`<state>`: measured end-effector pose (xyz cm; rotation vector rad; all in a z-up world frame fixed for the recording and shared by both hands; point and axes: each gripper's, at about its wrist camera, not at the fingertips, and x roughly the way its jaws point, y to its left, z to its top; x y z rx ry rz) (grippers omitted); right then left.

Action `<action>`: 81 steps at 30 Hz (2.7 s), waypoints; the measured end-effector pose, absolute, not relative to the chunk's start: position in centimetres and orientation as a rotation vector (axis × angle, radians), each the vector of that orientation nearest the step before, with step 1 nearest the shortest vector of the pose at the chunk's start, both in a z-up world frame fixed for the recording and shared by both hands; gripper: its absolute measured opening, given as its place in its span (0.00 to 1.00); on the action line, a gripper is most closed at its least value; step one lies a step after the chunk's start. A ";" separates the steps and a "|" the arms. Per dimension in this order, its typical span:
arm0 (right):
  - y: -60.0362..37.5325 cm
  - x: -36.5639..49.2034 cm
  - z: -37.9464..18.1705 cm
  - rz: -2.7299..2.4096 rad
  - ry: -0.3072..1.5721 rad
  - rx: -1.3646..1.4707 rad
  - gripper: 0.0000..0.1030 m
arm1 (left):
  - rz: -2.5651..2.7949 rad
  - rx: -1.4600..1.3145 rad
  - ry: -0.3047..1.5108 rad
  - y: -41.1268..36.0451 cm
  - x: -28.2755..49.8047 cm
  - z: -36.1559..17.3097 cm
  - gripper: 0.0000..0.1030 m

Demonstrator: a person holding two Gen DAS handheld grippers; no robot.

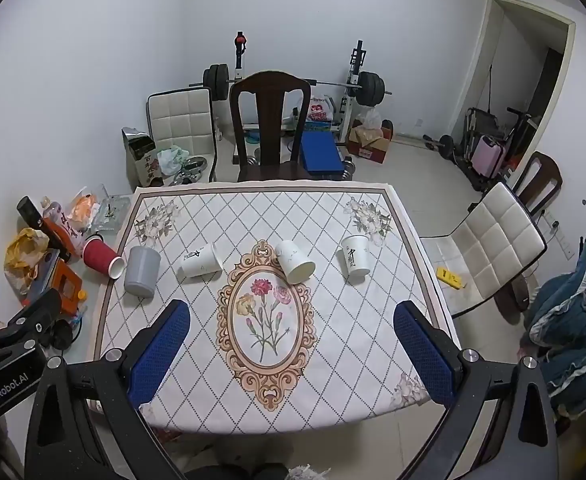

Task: Flip cup upright

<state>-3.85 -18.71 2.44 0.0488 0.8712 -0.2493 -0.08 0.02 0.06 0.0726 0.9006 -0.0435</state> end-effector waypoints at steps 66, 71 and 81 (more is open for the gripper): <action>-19.3 -4.5 2.7 -0.246 0.861 0.051 1.00 | -0.039 0.080 0.895 0.2 -0.2 0.3 1.00; -19.2 -4.5 2.7 -0.247 0.862 0.049 1.00 | -0.040 0.078 0.896 0.2 -0.2 0.3 1.00; -19.3 -4.6 2.7 -0.244 0.860 0.051 1.00 | -0.034 0.079 0.892 -0.1 -1.0 0.2 1.00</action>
